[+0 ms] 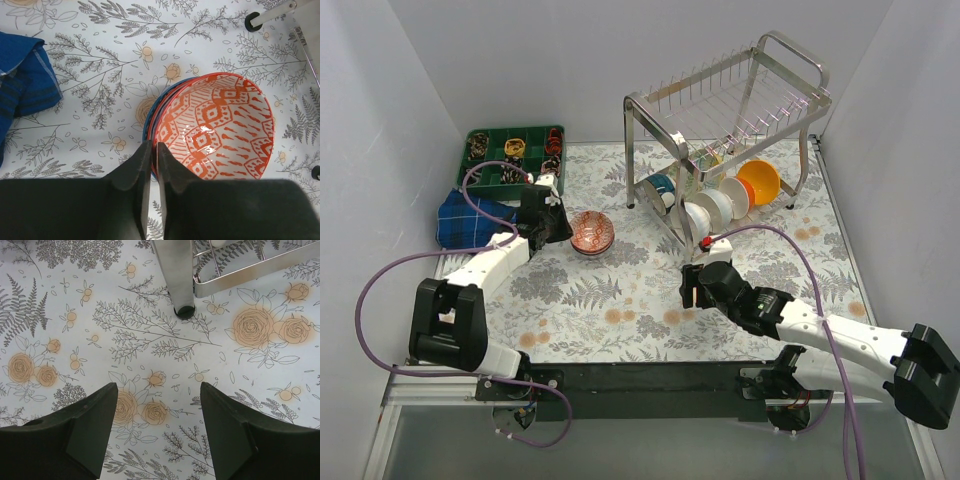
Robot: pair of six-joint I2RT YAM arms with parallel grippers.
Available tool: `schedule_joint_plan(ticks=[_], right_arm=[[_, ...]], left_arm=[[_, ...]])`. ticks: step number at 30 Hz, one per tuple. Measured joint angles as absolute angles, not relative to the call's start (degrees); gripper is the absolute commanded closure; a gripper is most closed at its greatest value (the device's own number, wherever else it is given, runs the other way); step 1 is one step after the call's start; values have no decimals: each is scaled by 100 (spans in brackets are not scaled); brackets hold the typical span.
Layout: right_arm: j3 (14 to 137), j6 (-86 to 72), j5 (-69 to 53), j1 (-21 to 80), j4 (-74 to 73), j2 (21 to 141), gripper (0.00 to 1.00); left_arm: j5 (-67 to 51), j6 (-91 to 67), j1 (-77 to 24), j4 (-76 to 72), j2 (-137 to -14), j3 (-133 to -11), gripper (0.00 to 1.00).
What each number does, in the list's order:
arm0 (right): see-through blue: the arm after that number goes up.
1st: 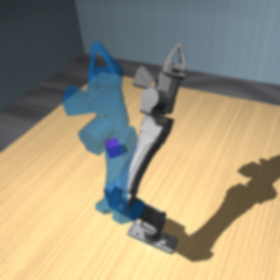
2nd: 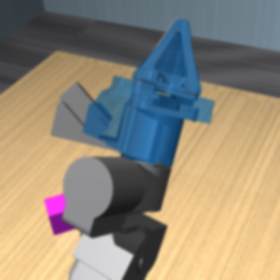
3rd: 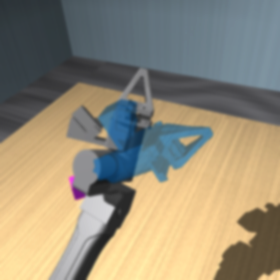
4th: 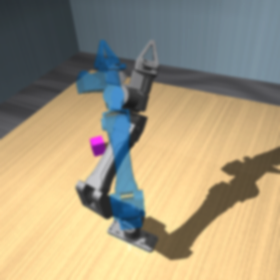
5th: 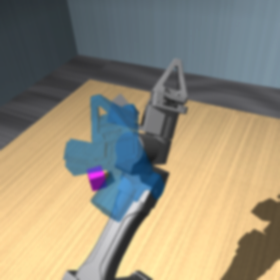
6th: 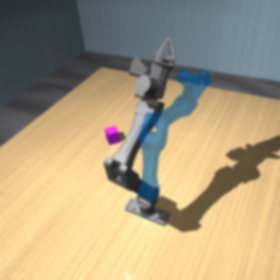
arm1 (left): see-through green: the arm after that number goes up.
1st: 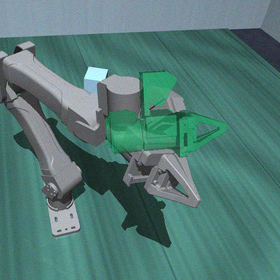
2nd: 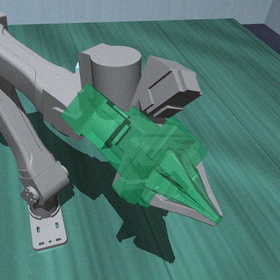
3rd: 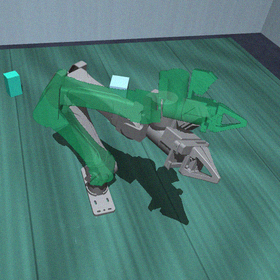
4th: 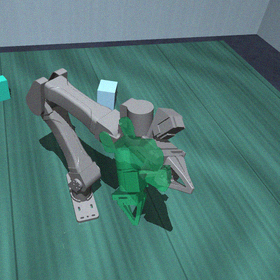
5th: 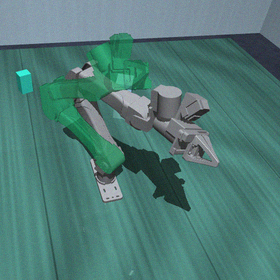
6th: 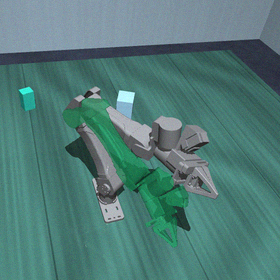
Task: Unload the bowls from the dish rack
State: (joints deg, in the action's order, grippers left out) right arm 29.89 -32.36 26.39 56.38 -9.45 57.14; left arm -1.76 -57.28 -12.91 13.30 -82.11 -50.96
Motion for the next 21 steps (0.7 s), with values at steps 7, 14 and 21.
schedule_joint_plan(ticks=[7,14,21], right_arm=[[2989,-3232,2668,5634,-952,5706,25],[3273,-3074,2915,5299,-1393,5647,23],[3616,-2620,2827,3850,-1577,5454,23]], left_arm=[[-242,-5736,-1297,1406,-8270,-5096,62],[-176,-5680,-1297,1468,-7854,-4910,35],[3,-5607,-1326,1347,-6512,-4460,2]])
